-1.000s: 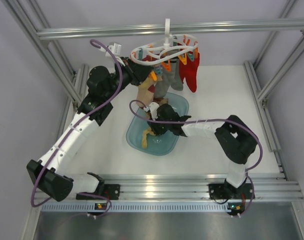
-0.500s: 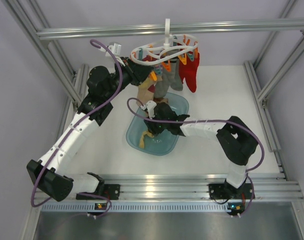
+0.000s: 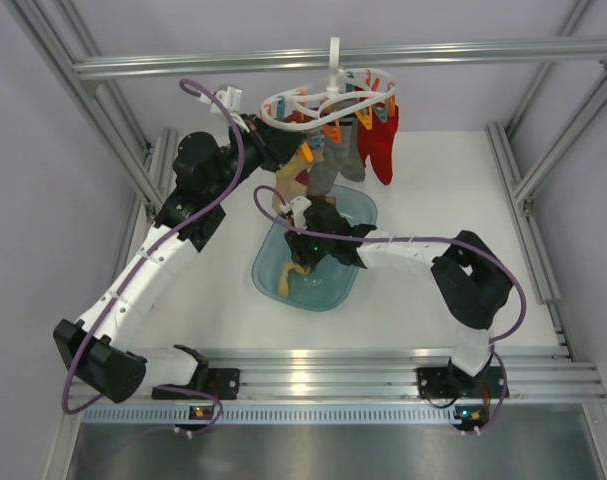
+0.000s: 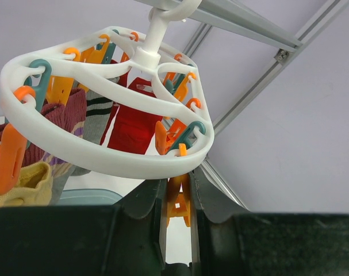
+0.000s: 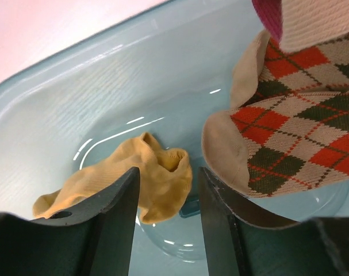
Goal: Clip the socks to the hanger
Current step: Pick up the sock from the bin.
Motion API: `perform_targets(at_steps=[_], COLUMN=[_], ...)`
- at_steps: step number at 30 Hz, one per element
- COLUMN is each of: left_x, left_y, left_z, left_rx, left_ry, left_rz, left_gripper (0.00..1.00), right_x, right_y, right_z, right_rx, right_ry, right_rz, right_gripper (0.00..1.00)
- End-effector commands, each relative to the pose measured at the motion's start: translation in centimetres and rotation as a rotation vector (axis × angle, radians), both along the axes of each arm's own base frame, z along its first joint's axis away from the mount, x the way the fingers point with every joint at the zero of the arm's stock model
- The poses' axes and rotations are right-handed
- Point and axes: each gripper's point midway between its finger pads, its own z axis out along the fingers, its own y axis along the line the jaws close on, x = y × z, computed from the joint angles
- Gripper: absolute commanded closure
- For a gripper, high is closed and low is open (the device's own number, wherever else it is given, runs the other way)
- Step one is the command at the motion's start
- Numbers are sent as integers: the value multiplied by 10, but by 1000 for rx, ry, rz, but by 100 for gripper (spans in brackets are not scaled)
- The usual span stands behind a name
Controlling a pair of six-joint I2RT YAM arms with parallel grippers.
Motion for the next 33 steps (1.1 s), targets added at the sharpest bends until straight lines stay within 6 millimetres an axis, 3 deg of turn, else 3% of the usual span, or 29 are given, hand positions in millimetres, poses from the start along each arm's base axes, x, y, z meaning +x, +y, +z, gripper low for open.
perform_targets(at_steps=[1, 6, 13, 15, 17, 18, 21, 22, 23, 25, 27, 28, 30, 31, 33], left_x=[6, 7, 8, 8, 8, 9, 7, 7, 6, 6, 6, 6, 5, 4, 4], left_y=[1, 1, 1, 0, 1, 0, 0, 0, 0, 1, 1, 1, 0, 0, 1], left_z=[-11, -13, -15, -14, -14, -15, -15, -17, -17, -18, -22, -22, -24, -25, -26], left_rx=[12, 11, 11, 10, 10, 11, 15, 17, 19, 24, 31, 31, 35, 35, 37], left_ry=[19, 24, 30, 31, 31, 32, 33, 37, 37, 35, 41, 41, 43, 46, 45], left_rz=[13, 13, 12, 10, 12, 12, 9, 6, 5, 6, 3, 1, -6, -8, -4], left_gripper=[100, 100, 100, 100, 100, 100, 100, 100, 100, 100, 100, 100, 100, 100, 100], right_x=[-7, -14, -8, -6, -8, -9, -11, -10, -14, -9, -8, -4, -3, -1, -1], right_y=[1, -1, -5, -5, -4, -4, 1, 2, -2, -3, -13, -19, -28, -33, -39], right_z=[-13, -34, -61, -63, -63, -62, -41, -23, -22, 7, 17, 37, 48, 67, 84], right_rx=[-48, -137, -223, -229, -225, -221, -149, -114, -112, -69, -74, -58, -78, -60, -36], right_ry=[18, 7, -17, -24, -21, -25, -85, -121, -130, -224, -295, -348, -416, -460, -499], right_rz=[13, 61, 106, 114, 126, 137, 162, 163, 174, 187, 203, 193, 217, 213, 219], right_gripper=[55, 50, 53, 57, 68, 81, 97, 100, 100, 100, 100, 100, 100, 100, 100])
